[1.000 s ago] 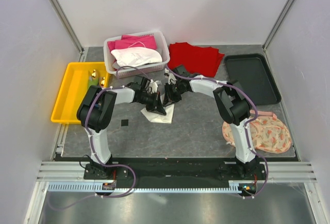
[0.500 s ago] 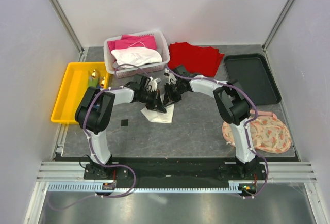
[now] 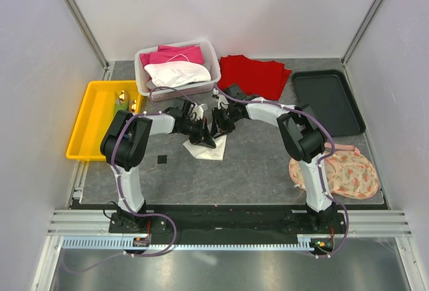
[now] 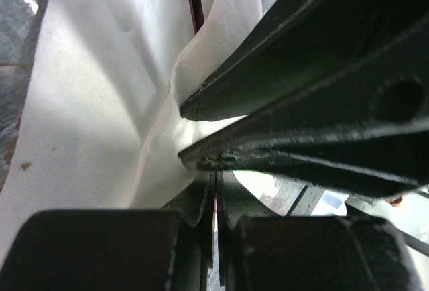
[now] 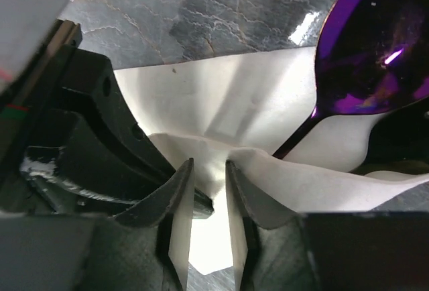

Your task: Place the utensils on the paper napkin and roll it up

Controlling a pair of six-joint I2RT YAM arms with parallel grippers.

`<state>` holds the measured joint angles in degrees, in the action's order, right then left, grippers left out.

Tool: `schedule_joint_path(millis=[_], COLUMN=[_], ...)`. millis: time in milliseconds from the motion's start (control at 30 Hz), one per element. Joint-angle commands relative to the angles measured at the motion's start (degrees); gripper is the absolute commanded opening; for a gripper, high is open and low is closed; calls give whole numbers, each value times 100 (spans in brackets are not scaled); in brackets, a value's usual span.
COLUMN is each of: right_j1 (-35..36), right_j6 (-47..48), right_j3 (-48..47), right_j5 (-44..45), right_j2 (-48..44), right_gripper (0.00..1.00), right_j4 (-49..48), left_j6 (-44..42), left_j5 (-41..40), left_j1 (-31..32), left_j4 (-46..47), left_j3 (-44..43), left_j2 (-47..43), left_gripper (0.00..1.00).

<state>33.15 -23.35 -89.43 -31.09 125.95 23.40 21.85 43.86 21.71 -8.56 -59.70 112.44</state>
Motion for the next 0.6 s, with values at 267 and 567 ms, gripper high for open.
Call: schedule_joint_path(millis=[267,567], right_j1=[-115,-115], right_j6=[314,261], right_j3=[-453,-567], right_j5=[182,375], right_j2=[-194,228], right_gripper=[34,32], right_j4=[393,297], left_j6=[-14,-93], left_j5=[-466,-483], left_j1=[-27,-36], left_j4=[-146,-208], left_j3=[38,55], left_j2=[252,217], left_gripper=[3,3])
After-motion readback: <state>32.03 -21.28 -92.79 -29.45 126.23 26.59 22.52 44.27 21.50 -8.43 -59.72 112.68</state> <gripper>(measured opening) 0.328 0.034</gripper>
